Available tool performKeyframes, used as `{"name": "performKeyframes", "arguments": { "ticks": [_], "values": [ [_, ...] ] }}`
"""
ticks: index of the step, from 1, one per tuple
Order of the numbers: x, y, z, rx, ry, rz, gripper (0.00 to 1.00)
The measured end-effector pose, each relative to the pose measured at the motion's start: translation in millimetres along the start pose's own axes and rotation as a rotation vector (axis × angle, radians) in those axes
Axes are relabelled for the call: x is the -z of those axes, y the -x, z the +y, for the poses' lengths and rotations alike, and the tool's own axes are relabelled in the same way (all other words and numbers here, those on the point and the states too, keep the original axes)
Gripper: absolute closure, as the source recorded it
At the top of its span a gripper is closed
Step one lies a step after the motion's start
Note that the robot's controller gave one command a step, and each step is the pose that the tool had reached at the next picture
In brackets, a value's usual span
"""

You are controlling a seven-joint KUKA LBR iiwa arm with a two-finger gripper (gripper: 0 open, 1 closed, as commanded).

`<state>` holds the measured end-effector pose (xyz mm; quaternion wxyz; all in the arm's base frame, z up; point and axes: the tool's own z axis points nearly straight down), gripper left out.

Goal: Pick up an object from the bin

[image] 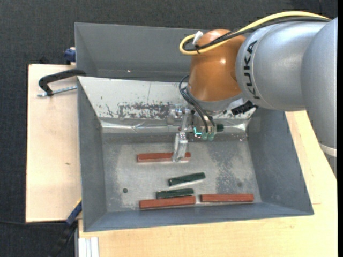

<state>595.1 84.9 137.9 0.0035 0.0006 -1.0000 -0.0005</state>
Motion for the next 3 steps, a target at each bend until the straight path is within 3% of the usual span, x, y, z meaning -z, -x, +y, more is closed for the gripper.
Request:
{"name": "performKeyframes", "arguments": {
  "ticks": [1,2,3],
  "values": [
    [4.7,2.0,-0.2,-0.001,0.001,-0.008,0.0],
    [-63.6,-36.0,10.7,0.15,0.0,-0.007,1.0],
    [-63.6,-36.0,10.7,0.15,0.0,-0.007,1.0]
  ]
}}
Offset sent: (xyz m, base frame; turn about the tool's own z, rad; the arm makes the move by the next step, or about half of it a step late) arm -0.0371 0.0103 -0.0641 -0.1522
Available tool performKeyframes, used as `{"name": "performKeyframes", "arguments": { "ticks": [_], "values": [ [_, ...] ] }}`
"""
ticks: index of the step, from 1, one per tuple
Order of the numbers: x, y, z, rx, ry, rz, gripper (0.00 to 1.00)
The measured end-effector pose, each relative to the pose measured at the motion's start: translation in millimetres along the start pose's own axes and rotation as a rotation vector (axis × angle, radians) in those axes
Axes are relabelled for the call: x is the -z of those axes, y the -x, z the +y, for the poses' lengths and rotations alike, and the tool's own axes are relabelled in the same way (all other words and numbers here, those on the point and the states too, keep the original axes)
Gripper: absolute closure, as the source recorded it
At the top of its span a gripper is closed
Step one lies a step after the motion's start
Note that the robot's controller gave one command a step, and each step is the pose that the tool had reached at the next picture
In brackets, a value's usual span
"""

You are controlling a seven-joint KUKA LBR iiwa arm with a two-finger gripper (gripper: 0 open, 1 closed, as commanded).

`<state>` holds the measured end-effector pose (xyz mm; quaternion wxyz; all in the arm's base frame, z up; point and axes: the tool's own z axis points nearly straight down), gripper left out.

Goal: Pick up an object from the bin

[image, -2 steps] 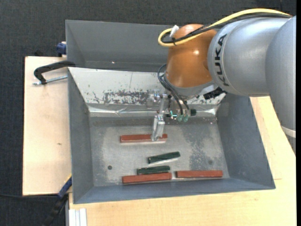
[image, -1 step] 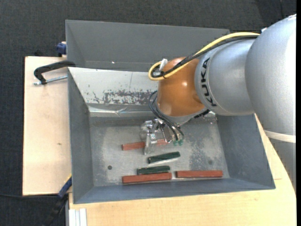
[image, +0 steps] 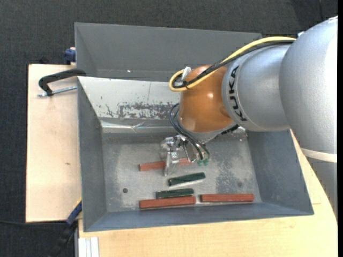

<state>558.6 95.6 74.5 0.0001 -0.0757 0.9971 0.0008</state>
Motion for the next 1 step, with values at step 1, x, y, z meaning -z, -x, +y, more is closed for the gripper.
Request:
{"name": "performKeyframes", "arguments": {
  "ticks": [1],
  "values": [
    [160.0,-12.2,3.4,-0.028,0.0,-0.008,1.0]
  ]
}}
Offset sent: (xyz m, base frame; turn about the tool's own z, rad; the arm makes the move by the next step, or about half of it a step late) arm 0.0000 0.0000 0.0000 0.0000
